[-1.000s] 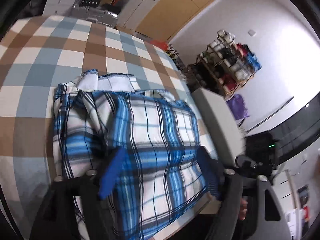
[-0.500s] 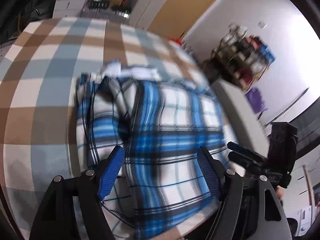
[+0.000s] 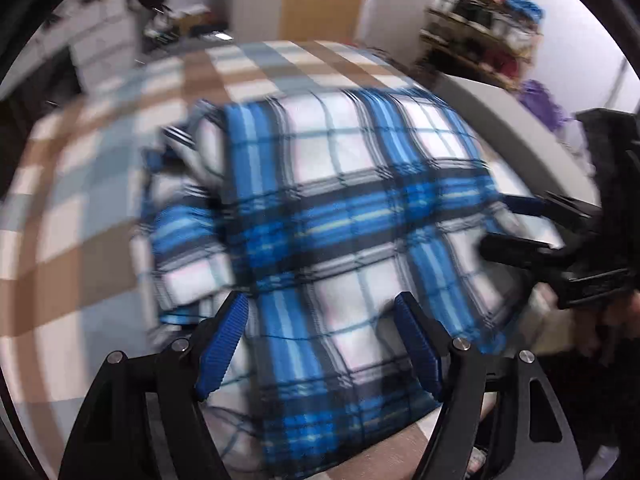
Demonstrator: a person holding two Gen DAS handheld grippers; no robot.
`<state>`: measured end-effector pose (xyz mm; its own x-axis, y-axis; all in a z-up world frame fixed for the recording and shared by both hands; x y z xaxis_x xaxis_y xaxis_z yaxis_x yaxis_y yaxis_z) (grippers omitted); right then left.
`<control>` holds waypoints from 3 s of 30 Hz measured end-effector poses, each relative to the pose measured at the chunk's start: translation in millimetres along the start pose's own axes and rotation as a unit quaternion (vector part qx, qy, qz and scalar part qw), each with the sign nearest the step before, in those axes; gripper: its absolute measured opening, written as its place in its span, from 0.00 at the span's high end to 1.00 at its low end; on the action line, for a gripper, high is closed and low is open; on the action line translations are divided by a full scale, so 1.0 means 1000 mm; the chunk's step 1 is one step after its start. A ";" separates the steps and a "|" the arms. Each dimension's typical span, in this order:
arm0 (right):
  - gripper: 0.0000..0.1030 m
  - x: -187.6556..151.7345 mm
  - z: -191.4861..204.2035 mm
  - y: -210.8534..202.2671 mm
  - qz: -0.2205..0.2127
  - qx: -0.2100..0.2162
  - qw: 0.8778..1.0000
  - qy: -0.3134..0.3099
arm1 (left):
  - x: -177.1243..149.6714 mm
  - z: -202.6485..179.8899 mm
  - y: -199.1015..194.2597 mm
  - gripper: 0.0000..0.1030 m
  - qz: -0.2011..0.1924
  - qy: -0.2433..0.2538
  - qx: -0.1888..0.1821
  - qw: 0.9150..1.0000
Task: Fold large clothes
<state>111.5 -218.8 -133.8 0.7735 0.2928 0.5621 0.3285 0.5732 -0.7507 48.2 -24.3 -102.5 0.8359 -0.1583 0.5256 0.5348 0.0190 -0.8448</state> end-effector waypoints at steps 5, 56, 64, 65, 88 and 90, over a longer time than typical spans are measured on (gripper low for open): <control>0.03 -0.001 0.012 -0.021 -0.040 0.012 0.999 -0.015 | 0.009 -0.003 -0.035 0.31 -0.080 -0.018 0.033 0.996; 0.00 0.035 -0.055 0.024 0.018 0.271 0.946 0.176 | -0.006 0.069 0.042 0.02 0.179 -0.194 -0.296 0.918; 0.00 0.030 -0.041 0.023 0.040 0.262 0.952 0.153 | 0.003 0.061 0.039 0.02 0.166 -0.207 -0.320 0.909; 0.00 0.028 -0.039 0.022 0.040 0.265 0.951 0.152 | 0.004 0.066 0.039 0.02 0.168 -0.213 -0.326 0.906; 0.41 0.018 -0.040 0.023 0.049 0.283 0.948 0.138 | -0.013 0.064 0.021 0.32 0.153 -0.142 -0.246 0.947; 0.55 0.017 -0.048 0.017 0.032 0.296 0.943 0.146 | -0.015 0.056 0.017 0.35 0.138 -0.118 -0.208 0.961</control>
<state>155.9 -241.2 -153.8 0.9265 0.1666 0.3375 -0.0170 0.9143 -0.4047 51.8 33.9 -118.8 0.9700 0.0248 0.2418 0.2332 -0.3757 -0.8969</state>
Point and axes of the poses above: each gripper's, at about its wrist camera, not at the fingertips, and y roughly the way its jaws point, z to its left, x to its top, the point moved 4 cm from there along y, roughly the way its jaws point, and after that the axes turned 10 degrees about x, right-handed, at the moved point
